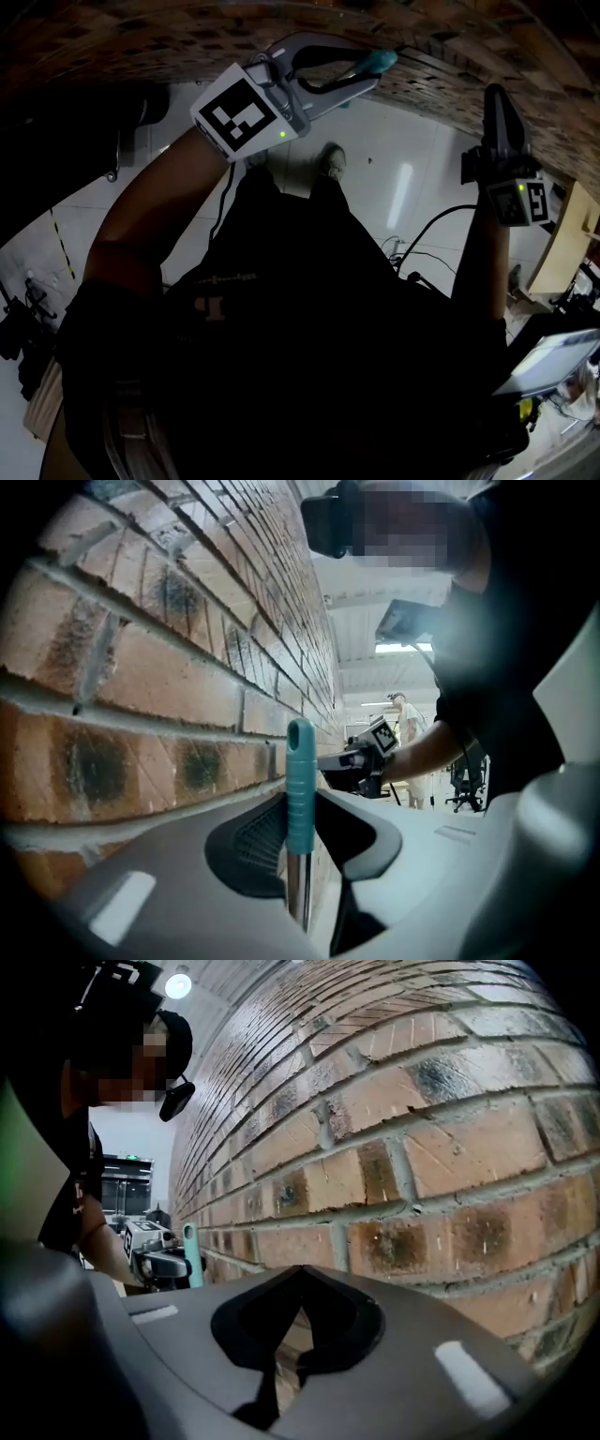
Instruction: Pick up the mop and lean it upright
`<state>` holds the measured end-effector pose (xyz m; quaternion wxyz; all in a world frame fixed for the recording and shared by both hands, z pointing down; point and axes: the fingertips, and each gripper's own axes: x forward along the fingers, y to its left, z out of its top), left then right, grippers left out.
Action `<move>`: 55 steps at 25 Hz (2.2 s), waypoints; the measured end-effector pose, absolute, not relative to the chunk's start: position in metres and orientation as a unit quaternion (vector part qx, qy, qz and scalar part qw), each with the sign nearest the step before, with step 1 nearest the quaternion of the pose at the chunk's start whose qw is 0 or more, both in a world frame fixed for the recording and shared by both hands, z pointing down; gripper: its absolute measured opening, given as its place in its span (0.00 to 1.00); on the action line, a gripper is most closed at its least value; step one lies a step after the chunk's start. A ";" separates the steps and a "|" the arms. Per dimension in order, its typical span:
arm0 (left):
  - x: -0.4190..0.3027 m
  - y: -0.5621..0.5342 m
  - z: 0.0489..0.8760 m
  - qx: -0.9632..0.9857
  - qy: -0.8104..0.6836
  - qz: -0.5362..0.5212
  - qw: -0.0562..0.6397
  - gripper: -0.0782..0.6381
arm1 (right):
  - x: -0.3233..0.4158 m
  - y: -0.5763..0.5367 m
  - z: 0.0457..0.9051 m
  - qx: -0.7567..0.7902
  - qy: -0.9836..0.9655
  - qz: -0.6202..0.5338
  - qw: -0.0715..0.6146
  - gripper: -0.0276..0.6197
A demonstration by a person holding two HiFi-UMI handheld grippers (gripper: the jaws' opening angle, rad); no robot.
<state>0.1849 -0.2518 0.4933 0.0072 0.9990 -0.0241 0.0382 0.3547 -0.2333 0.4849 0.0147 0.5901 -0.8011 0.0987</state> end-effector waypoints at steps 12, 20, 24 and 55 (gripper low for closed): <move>0.187 -0.239 0.487 0.999 -0.014 0.037 0.020 0.24 | 0.352 -0.239 0.474 0.589 -0.803 0.092 0.009 0.07; 0.190 -0.238 0.509 0.999 -0.011 0.048 0.004 0.24 | 0.356 -0.240 0.473 0.591 -0.801 0.093 0.008 0.07; 0.189 -0.240 0.537 0.997 -0.013 0.080 0.004 0.24 | 0.354 -0.241 0.474 0.590 -0.802 0.096 0.009 0.07; 0.165 -0.302 0.577 0.972 -0.177 0.119 0.095 0.28 | 0.347 -0.244 0.472 0.586 -0.805 0.097 0.013 0.07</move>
